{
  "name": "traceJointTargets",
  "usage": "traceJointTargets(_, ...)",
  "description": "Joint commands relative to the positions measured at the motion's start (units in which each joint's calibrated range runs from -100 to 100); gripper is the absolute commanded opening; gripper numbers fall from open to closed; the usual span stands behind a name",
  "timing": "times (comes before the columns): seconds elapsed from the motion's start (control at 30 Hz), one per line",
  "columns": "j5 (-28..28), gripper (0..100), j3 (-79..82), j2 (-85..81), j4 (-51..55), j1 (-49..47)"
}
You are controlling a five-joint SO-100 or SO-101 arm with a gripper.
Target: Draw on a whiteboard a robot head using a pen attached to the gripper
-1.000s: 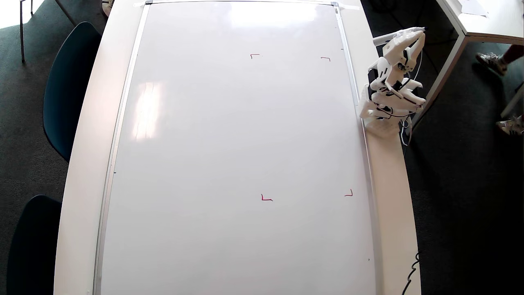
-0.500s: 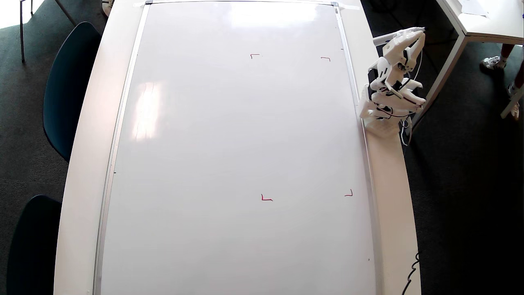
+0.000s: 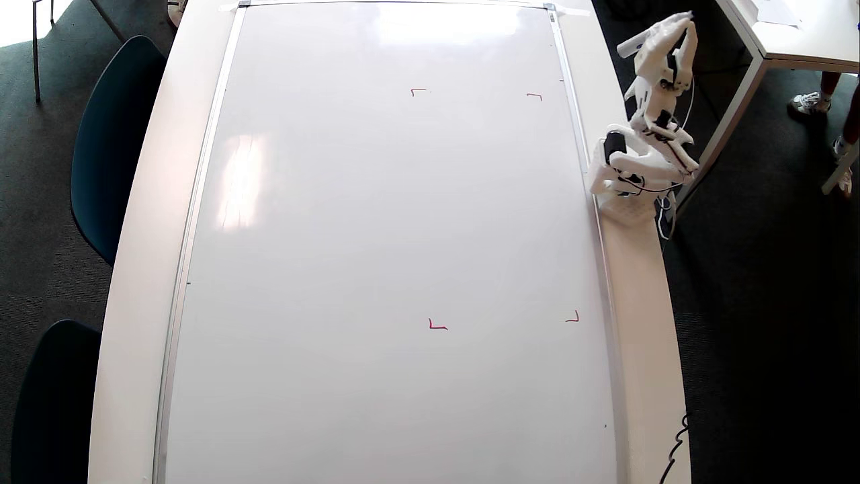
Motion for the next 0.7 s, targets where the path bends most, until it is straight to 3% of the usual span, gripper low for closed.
traceJointTargets(0.0,-0.04,1,-21.91,4.30,33.99,-0.11)
traceJointTargets(0.03,-0.04,1,-30.27,8.18,44.68,-0.18)
traceJointTargets(0.17,-0.04,1,-51.16,22.42,65.96,-0.11)
traceJointTargets(0.53,-0.04,1,-92.84,55.71,109.49,-0.70)
traceJointTargets(0.67,-0.04,1,-103.47,63.97,129.73,-9.62)
